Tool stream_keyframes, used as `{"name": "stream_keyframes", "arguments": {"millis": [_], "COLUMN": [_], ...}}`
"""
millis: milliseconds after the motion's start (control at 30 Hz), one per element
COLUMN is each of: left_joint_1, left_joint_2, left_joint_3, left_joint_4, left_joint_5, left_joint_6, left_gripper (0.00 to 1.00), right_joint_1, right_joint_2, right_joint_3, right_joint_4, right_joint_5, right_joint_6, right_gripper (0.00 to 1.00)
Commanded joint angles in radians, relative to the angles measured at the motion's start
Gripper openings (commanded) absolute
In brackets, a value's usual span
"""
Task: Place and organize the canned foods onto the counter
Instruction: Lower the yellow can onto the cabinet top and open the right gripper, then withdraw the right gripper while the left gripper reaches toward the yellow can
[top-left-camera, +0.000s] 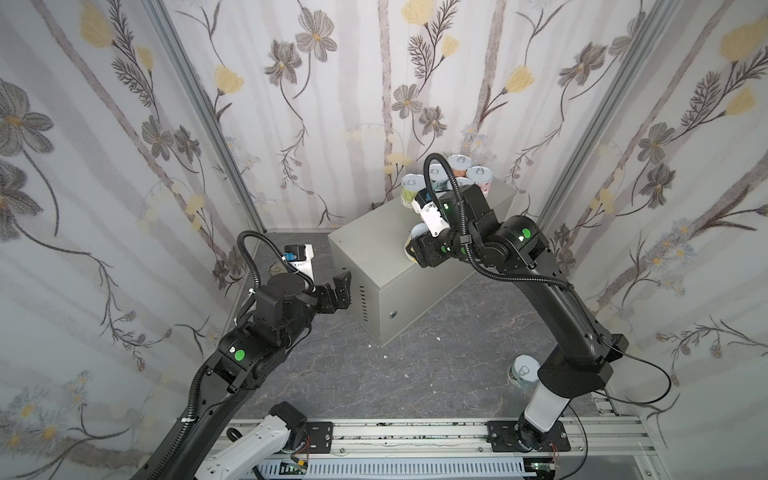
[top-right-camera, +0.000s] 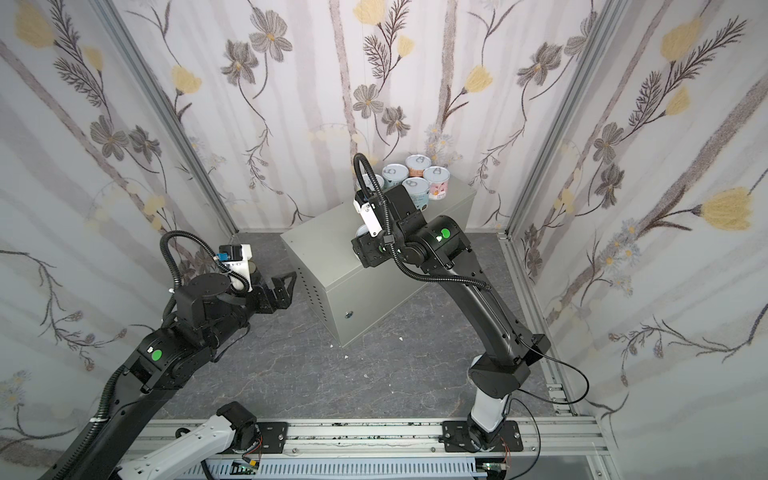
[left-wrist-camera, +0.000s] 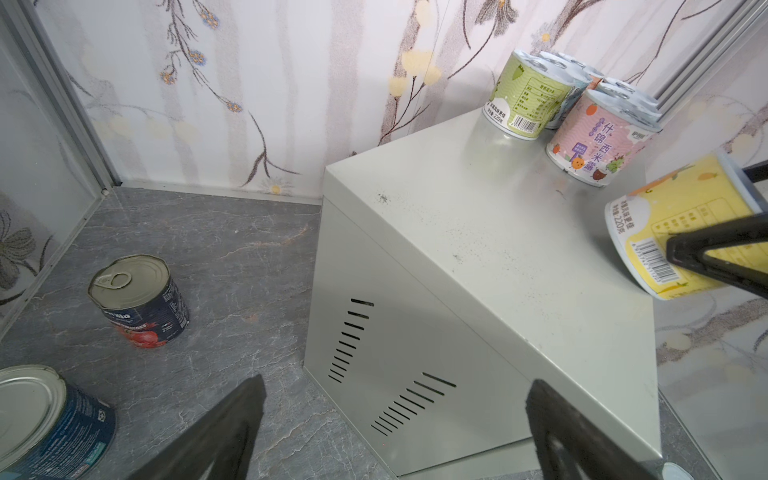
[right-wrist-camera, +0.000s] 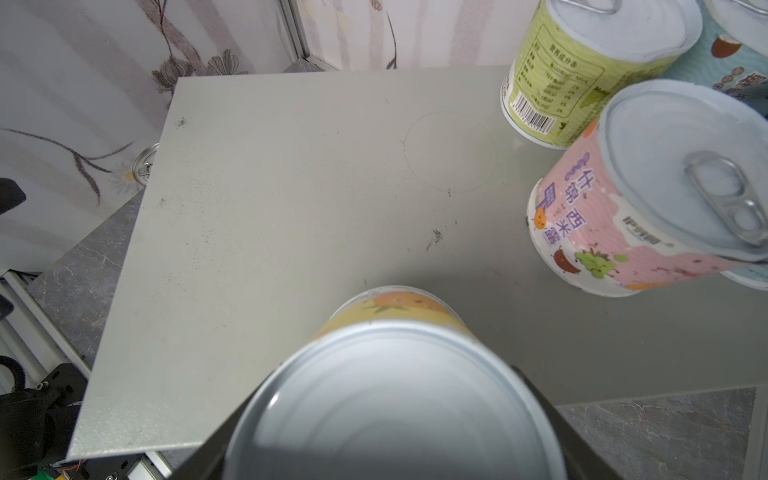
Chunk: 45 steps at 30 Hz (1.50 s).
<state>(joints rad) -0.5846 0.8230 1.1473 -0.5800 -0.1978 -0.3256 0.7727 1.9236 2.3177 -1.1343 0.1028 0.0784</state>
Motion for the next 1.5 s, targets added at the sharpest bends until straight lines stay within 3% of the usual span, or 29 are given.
{"name": "stream_keyframes", "arguments": {"millis": [0,300,633,1000,1233,1467], "left_joint_1": [0.001,0.002,0.001,0.001,0.001,0.001], "left_joint_2": [-0.002,0.001,-0.002,-0.016,-0.034,-0.063], "left_joint_3": [-0.002,-0.006,-0.003,0.001,-0.001,0.04], "left_joint_4": [0.015,0.017,0.015,0.011,0.005,0.002], "left_joint_5": [-0.005,-0.006,-0.009,-0.013,-0.003,0.098], "left_joint_6": [0.007,0.01,0.016,0.016,0.028,0.098], "left_gripper": [1.0,1.0,1.0,1.0,1.0,1.0], "right_joint_1": [0.0,0.0,-0.003,-0.004,-0.004,-0.004], "right_joint_2": [0.025,0.059,0.097,0.097,0.03,-0.053], "right_joint_3": [0.003,0.012,0.012,0.012,0.012,0.009], "right_joint_4": [0.055,0.109,0.175,0.213,0.272,0.294], "right_joint_5": [-0.001,-0.027,-0.05,-0.052,-0.051,-0.035], "right_joint_6": [-0.007,-0.011,-0.011,-0.02,-0.02,-0.02], "right_gripper": [0.56,0.71,0.79,0.99,1.0,1.0]}}
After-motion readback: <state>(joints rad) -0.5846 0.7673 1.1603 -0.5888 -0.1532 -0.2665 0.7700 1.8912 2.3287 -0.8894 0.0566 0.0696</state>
